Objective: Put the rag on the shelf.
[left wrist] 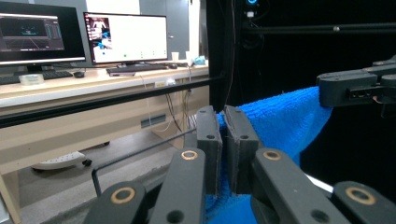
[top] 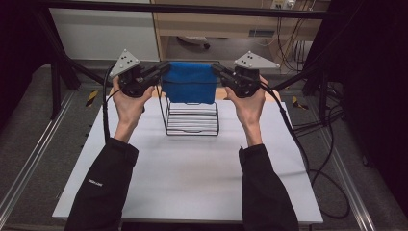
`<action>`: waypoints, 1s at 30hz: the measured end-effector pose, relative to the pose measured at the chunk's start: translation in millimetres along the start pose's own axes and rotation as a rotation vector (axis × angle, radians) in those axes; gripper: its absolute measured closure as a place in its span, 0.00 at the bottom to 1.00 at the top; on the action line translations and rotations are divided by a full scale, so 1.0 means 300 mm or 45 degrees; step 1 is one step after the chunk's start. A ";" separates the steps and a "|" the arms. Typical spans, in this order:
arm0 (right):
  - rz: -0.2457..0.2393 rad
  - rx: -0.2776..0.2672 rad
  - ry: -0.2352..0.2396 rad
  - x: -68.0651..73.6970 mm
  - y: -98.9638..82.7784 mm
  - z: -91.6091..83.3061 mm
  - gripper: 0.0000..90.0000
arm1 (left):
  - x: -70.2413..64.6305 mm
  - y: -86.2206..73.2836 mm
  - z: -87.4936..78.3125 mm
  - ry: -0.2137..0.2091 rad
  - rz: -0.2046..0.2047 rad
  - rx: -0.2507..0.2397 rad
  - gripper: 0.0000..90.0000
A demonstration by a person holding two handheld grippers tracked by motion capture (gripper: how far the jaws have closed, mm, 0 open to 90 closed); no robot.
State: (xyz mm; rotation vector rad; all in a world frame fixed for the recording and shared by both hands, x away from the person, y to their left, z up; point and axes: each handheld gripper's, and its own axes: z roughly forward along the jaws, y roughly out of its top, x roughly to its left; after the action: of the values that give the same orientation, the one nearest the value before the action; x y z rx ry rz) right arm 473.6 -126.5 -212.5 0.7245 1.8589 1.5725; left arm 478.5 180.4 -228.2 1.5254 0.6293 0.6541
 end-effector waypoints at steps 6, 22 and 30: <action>-0.018 0.004 0.033 0.021 -0.014 -0.020 0.97 | -0.011 -0.020 -0.026 -0.018 0.006 0.026 0.94; -0.024 0.114 0.101 0.052 -0.055 -0.028 0.96 | -0.033 -0.085 -0.056 -0.025 -0.005 0.193 0.92; -0.026 0.159 0.116 0.054 -0.088 -0.030 0.96 | -0.029 -0.056 -0.068 -0.030 -0.027 0.239 0.83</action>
State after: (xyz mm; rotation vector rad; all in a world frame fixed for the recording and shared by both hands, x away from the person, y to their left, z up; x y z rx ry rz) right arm 455.2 -124.6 -239.0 0.6958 2.0389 1.5096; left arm 457.6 188.8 -244.5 1.6956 0.7038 0.5720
